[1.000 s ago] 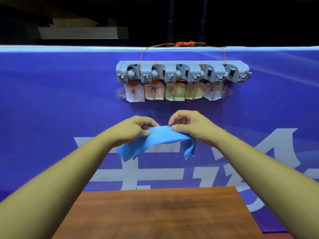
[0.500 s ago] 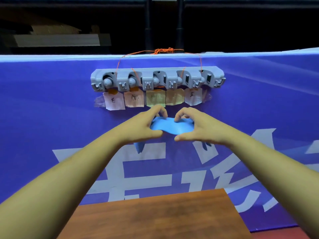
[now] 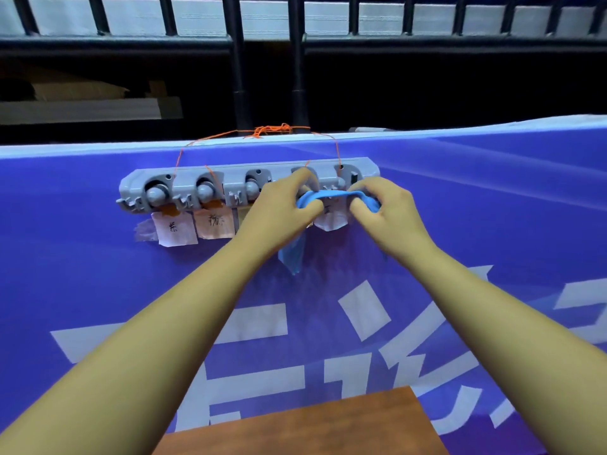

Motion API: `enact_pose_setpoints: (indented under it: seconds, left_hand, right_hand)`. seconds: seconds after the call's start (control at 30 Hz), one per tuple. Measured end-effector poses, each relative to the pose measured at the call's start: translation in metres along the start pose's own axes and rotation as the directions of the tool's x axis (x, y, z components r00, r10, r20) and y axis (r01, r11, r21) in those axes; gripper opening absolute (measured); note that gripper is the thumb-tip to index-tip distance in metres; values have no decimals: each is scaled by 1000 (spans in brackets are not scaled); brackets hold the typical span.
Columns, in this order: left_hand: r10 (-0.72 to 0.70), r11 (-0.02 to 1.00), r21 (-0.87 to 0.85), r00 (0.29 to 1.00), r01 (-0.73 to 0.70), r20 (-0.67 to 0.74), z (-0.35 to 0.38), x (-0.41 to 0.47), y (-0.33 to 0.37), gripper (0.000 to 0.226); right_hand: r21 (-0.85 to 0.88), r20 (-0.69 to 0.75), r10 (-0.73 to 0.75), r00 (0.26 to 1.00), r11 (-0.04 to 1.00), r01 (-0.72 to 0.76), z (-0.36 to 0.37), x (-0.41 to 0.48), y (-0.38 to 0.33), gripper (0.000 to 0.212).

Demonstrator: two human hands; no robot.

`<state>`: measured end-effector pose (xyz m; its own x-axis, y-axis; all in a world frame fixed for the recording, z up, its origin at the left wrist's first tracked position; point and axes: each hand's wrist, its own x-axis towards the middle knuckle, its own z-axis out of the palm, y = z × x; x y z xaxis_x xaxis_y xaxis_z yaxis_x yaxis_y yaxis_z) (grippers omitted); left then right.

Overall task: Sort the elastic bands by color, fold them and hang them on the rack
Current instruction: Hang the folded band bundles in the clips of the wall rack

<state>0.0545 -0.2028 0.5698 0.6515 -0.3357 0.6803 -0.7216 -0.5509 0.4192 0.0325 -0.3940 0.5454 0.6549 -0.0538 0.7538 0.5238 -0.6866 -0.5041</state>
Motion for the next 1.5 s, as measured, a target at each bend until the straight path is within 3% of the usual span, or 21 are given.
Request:
enact_pose_setpoints:
  seconds: [0.17,0.37,0.57,0.8,1.0,1.13,1.33,1.5]
  left_hand:
    - [27,980,200,993,-4,-112,17,14,2,16]
    - [4,994,110,971,22,-238,22,19,7,21]
    - [-32,938,340,994,65,-101,39,20,-2,23]
    - [27,973,231,975,25,-220,49,12,-8,23]
    - [-15,978,207,996,33,-87,57,7,-11,30]
    - [-44,974,218,996,60,-81,61,0,-17,23]
    - [-49,964,252,988,85,-145,63,-9,-17,11]
    - [-62,993,98,996,68,-71,63,-18,-20,18]
  right_hand:
    - [80,-63,57,996,995,-52,8,14,5,15]
    - [129,-121,15,993,992,1,13,20,4,16]
    - [-115,-25,17,1000,993,-20,25,14,29,21]
    - [-45,-98,29,995,998,-33,22,10,34,15]
    - [-29,5,27,1000,999,-27,31,3,40,20]
    - [41,-46,21,999,999,-19,28,2,37,20]
    - [-25,-10,-16,1000,1000,15,29,3,42,30]
    - [45,22,34,999,998,-35,35,-15,43,33]
